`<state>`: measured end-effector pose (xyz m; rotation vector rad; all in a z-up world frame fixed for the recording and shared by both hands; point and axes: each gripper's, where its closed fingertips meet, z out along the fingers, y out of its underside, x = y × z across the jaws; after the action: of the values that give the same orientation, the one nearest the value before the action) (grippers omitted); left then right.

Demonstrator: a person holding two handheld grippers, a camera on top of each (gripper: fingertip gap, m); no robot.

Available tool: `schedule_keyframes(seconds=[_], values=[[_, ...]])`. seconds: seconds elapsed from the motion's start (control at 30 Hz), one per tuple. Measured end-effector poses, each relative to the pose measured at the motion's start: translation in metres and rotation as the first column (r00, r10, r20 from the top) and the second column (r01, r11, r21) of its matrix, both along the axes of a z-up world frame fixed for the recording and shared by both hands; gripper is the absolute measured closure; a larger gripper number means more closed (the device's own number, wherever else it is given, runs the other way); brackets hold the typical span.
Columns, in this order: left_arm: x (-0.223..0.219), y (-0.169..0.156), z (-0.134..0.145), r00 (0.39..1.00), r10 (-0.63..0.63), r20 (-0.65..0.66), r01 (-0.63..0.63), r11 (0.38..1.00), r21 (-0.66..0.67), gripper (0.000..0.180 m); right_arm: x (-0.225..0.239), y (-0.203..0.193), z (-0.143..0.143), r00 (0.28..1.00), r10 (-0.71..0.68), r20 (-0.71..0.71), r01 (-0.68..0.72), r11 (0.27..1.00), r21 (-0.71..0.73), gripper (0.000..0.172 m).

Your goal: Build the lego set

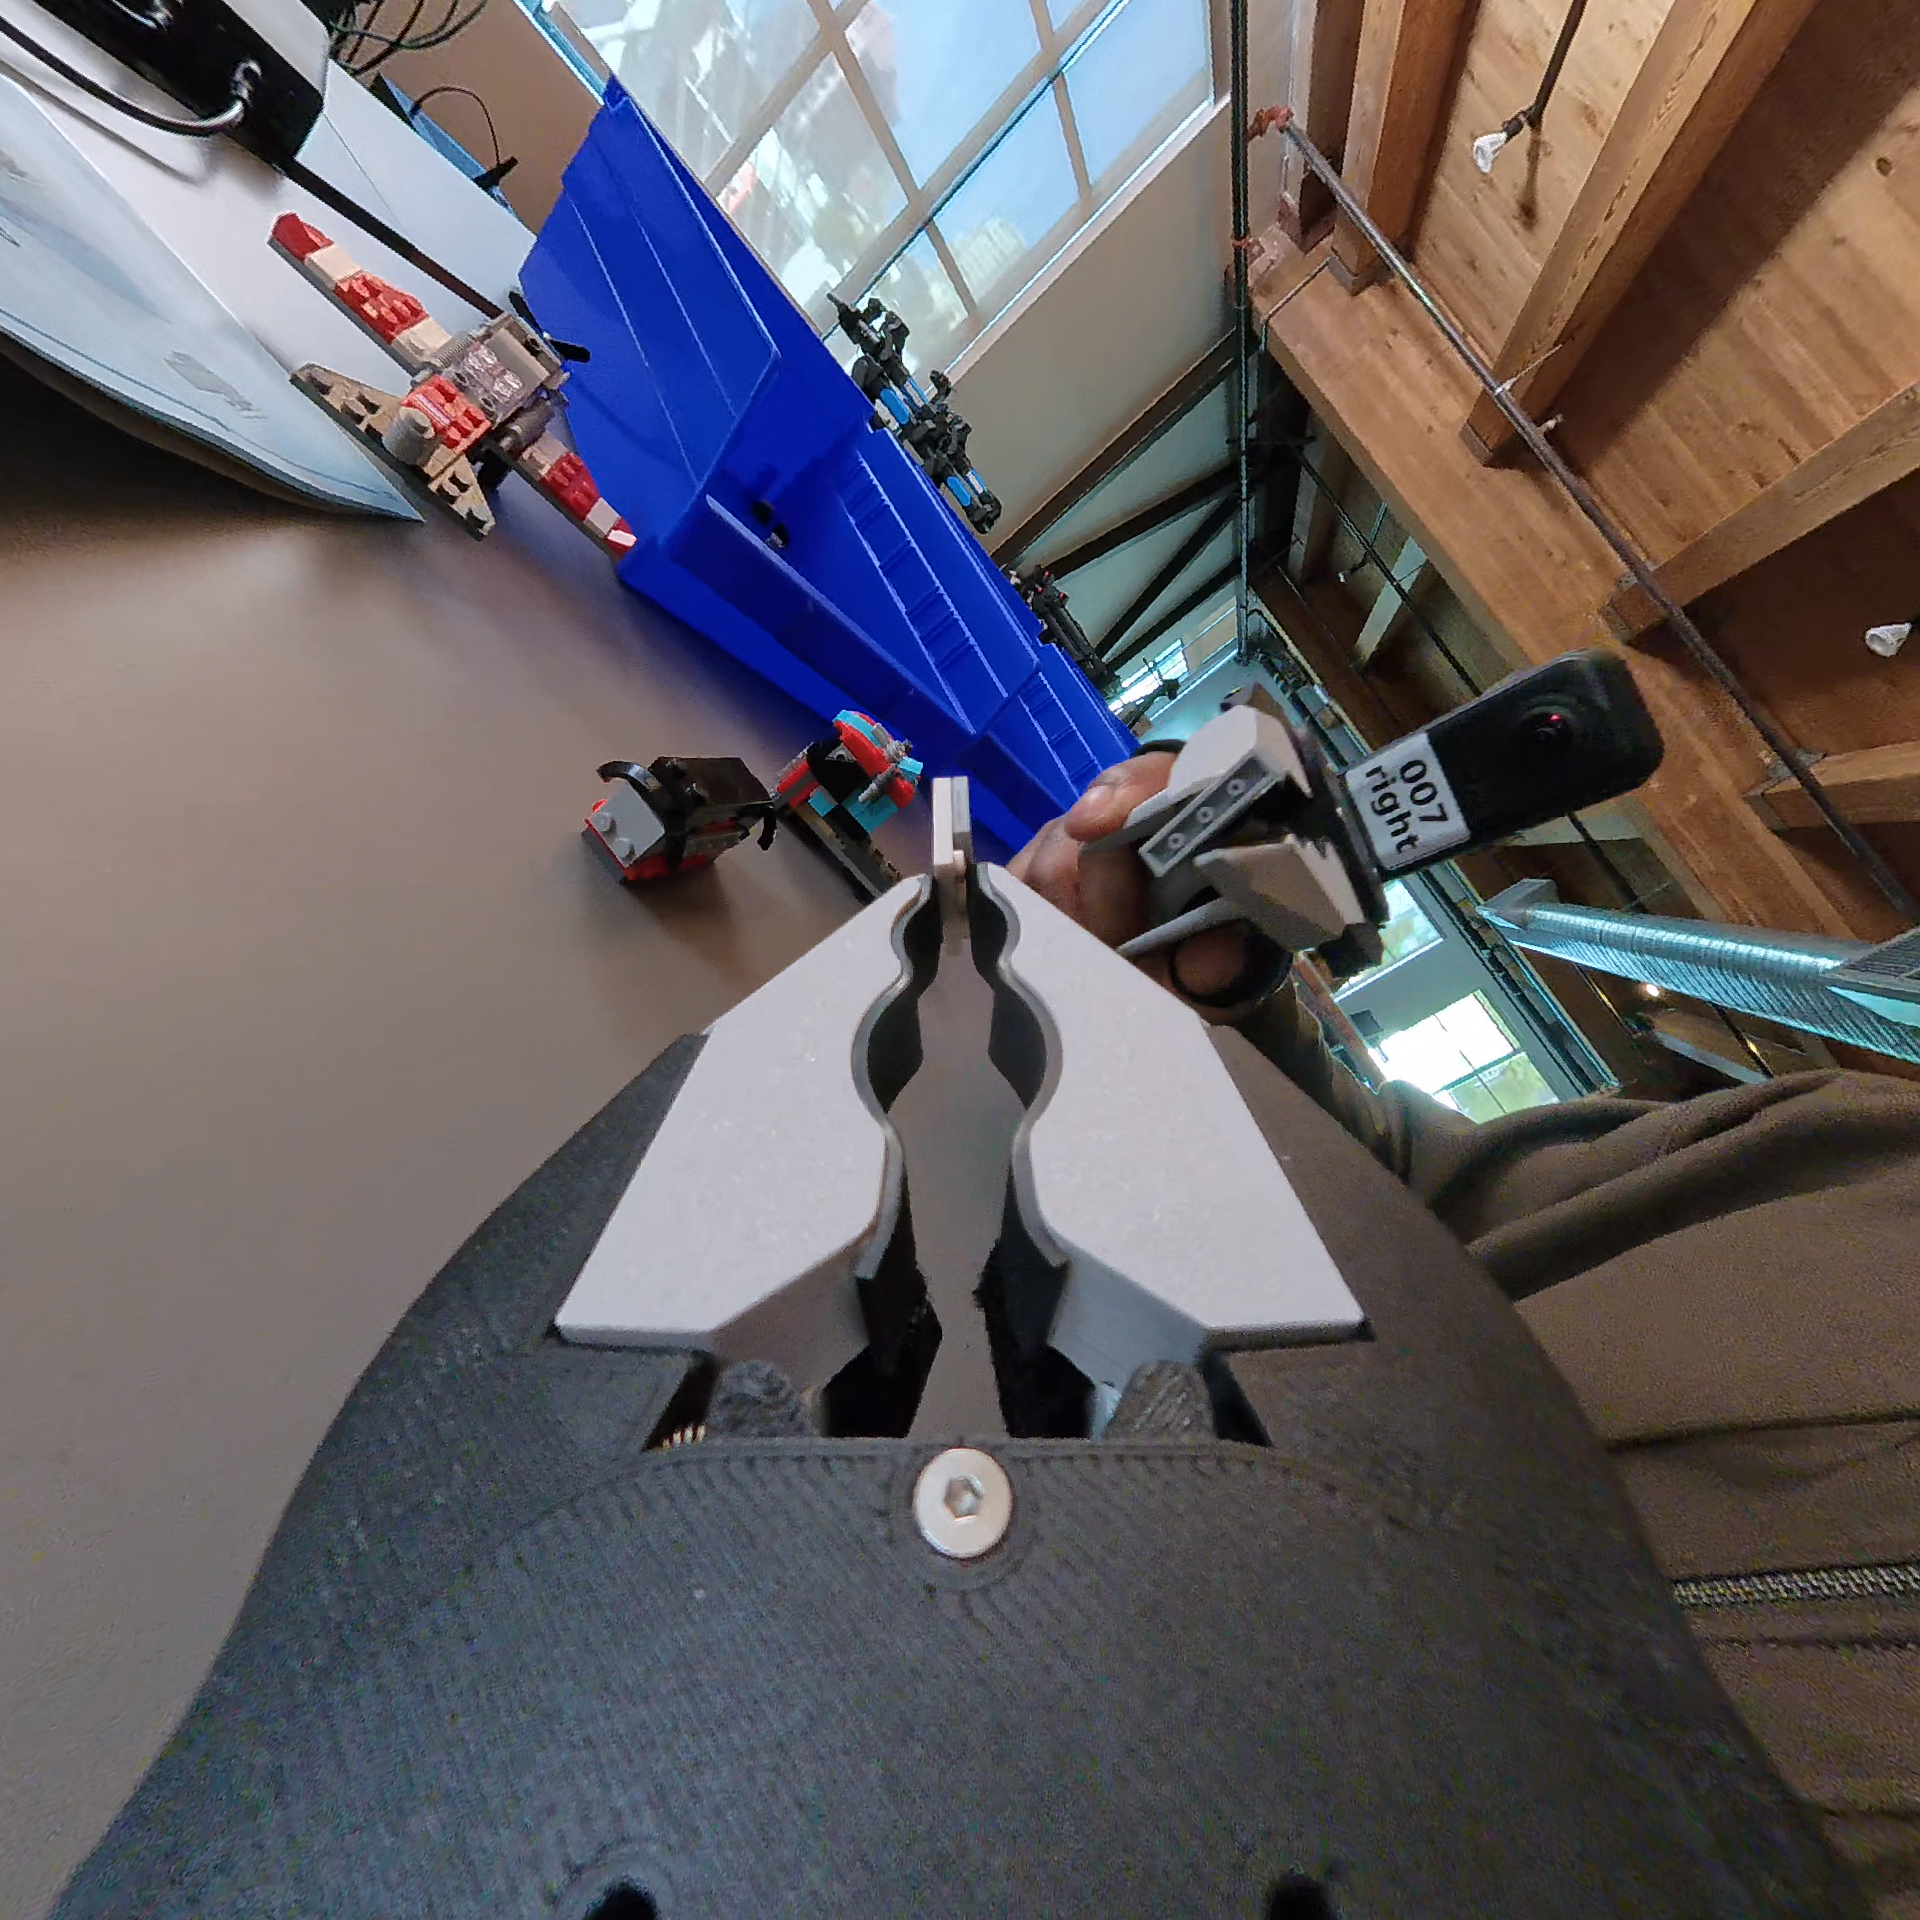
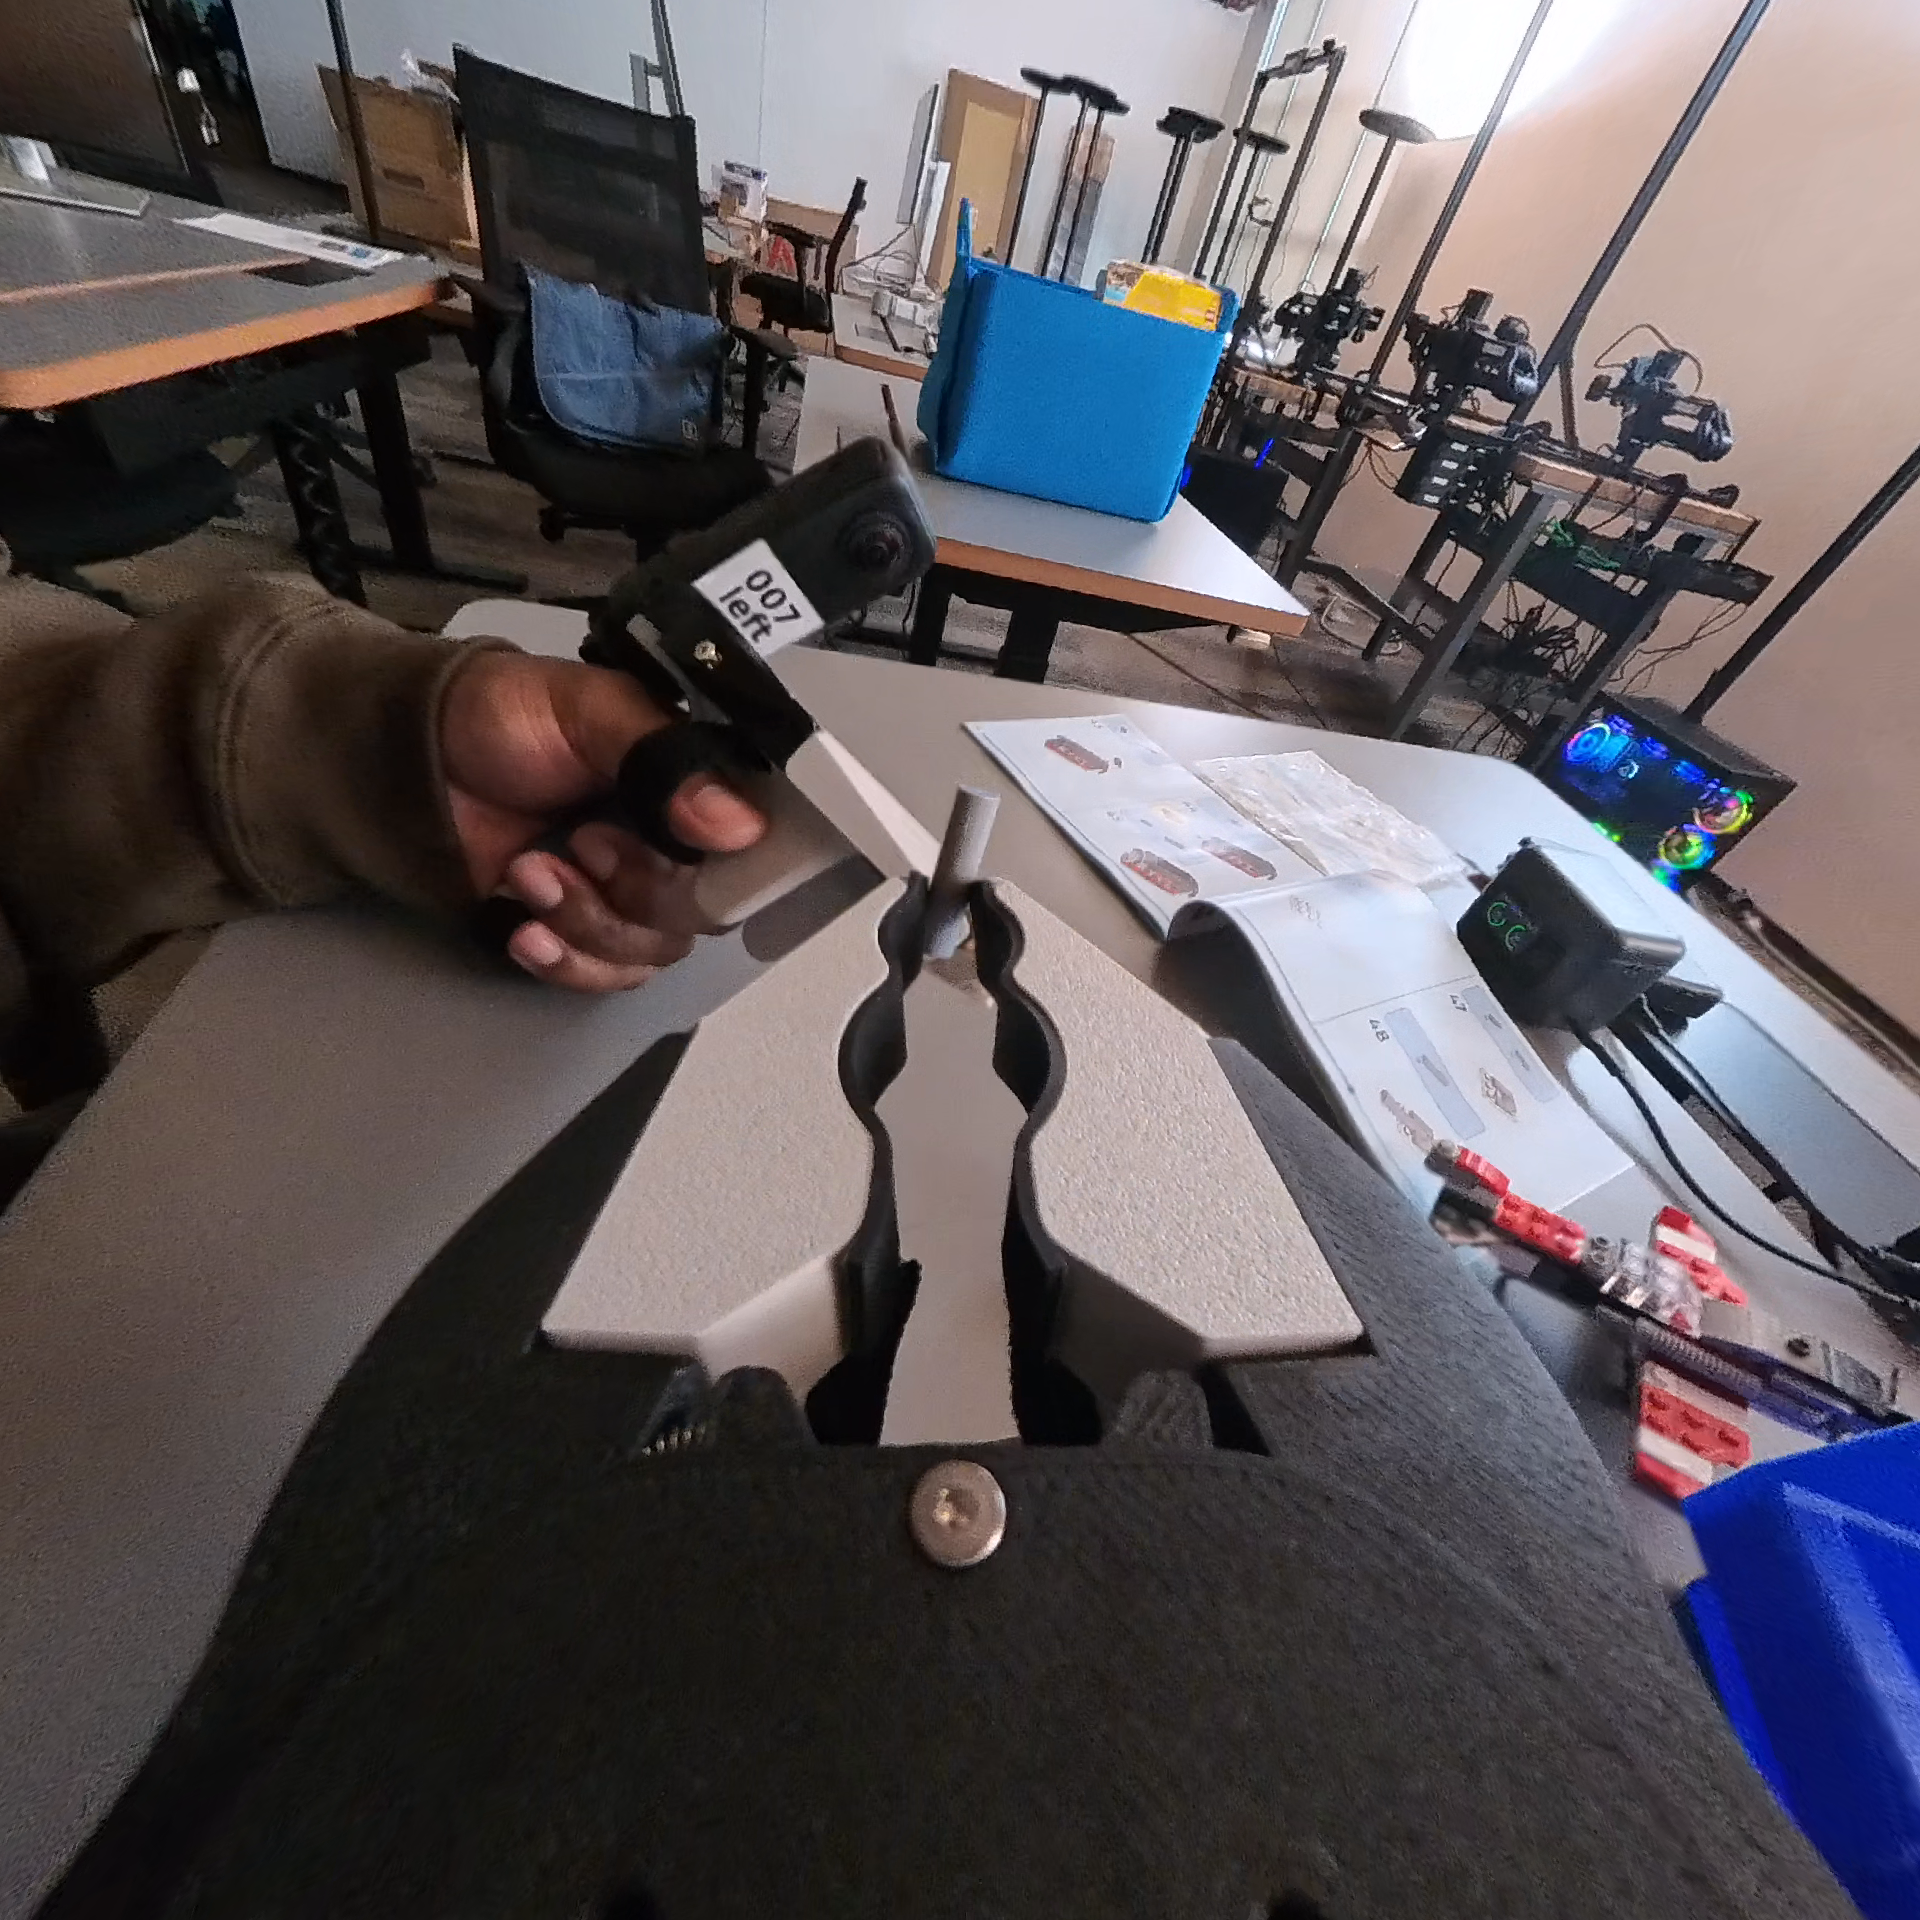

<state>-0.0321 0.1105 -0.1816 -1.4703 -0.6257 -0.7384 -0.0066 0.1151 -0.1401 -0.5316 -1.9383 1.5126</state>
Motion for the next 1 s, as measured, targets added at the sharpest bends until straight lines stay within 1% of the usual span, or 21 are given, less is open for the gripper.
schedule_keyframes(seconds=[0.13, 0.4, 0.67, 1.0], values=[[0.003, 0.002, -0.002, 1.000, -0.011, -0.016, 0.011, 1.000, -0.016, 0.176, 0.003, 0.006, -0.011, 0.999, -0.011, 0.039, 0.014, 0.998, -0.063, 0.162], [0.005, 0.004, -0.005, 1.000, -0.026, 0.000, 0.026, 0.999, -0.034, 0.176, 0.010, 0.012, -0.012, 0.998, -0.022, 0.060, 0.024, 0.999, -0.040, 0.162], [0.027, 0.008, -0.009, 0.994, -0.092, 0.057, 0.095, 0.994, -0.048, 0.176, 0.016, 0.004, -0.015, 0.999, 0.007, 0.051, -0.007, 1.000, -0.003, 0.162], [0.044, 0.009, -0.010, 0.986, -0.133, 0.098, 0.138, 0.989, -0.047, 0.176, 0.019, -0.003, -0.020, 0.999, 0.026, 0.042, -0.028, 0.999, 0.033, 0.162]])
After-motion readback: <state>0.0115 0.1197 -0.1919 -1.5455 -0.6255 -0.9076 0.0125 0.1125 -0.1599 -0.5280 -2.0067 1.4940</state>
